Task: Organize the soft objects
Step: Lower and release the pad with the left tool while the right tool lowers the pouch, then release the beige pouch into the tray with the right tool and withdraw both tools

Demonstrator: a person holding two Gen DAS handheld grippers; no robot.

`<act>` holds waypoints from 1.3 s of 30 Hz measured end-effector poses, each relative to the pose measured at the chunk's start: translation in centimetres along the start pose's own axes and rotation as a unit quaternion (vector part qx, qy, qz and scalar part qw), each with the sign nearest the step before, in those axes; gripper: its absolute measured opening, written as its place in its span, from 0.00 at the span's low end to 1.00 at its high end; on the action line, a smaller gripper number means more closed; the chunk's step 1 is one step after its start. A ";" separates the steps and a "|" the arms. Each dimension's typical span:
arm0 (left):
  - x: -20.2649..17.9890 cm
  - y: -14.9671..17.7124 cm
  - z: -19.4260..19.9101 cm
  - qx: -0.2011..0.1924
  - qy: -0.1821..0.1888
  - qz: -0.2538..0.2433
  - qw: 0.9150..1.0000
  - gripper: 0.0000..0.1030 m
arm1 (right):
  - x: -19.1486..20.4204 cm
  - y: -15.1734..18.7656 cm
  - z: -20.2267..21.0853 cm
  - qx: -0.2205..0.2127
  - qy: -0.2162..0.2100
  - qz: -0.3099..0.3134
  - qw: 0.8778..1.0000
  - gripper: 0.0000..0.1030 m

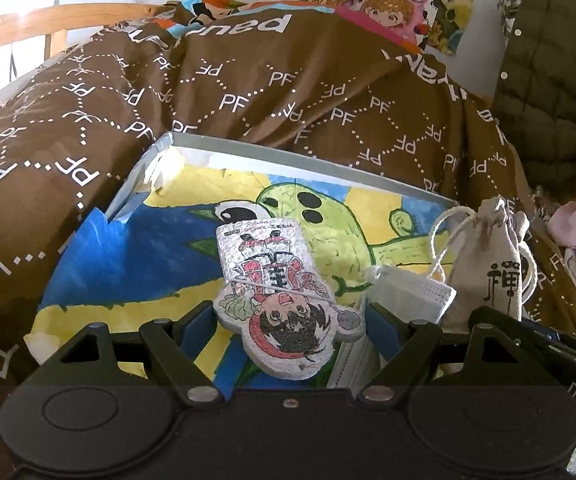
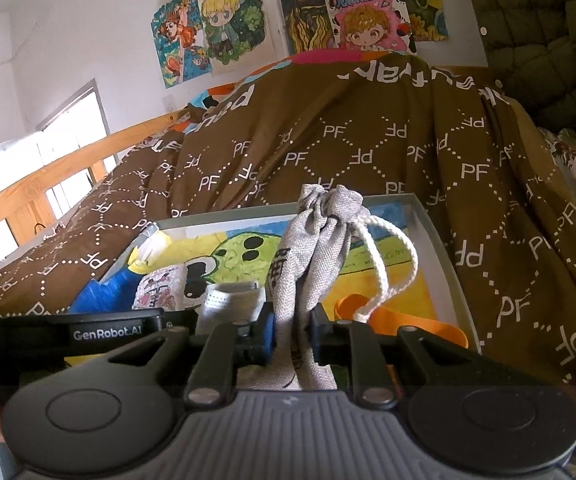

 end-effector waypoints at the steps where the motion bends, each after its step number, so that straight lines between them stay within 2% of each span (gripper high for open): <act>1: 0.0 0.0 0.0 0.001 0.000 -0.001 1.000 0.79 | 0.0 0.0 0.0 0.000 0.001 0.001 1.000 0.21; 13: 0.1 -0.1 -0.2 0.005 -0.004 0.000 1.000 0.80 | -0.1 0.0 0.0 0.000 0.006 0.002 1.000 0.26; 22: 0.4 -0.7 0.3 -0.003 -0.012 0.002 1.000 0.80 | -0.3 -0.3 0.2 -0.008 0.016 0.005 1.000 0.40; 24: 0.5 -1.1 0.6 -0.008 -0.013 0.005 1.000 0.81 | -0.3 -0.5 0.4 -0.010 0.018 0.006 1.000 0.47; 29: 0.6 -2.2 1.8 -0.022 -0.017 0.010 1.000 0.86 | -0.4 -1.5 1.3 -0.021 0.031 0.010 0.999 0.58; 33: 0.7 -3.4 3.3 -0.037 -0.019 0.015 0.999 0.90 | 0.0 -3.1 2.8 -0.042 0.033 0.010 0.999 0.73; 39: 0.5 -5.6 6.4 -0.067 -0.017 0.015 0.997 0.96 | 0.5 -6.1 5.9 -0.085 0.039 0.020 0.995 0.90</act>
Point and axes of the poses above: each gripper's, at about its wrist camera, not at the fingertips, and z roughly against the way its jaws point, x to its left, y to its underside, the point moved 7 cm from there along -z, roughly the way its jaws point, and after that the axes turned 14 degrees about -x, right-handed, at the moved point
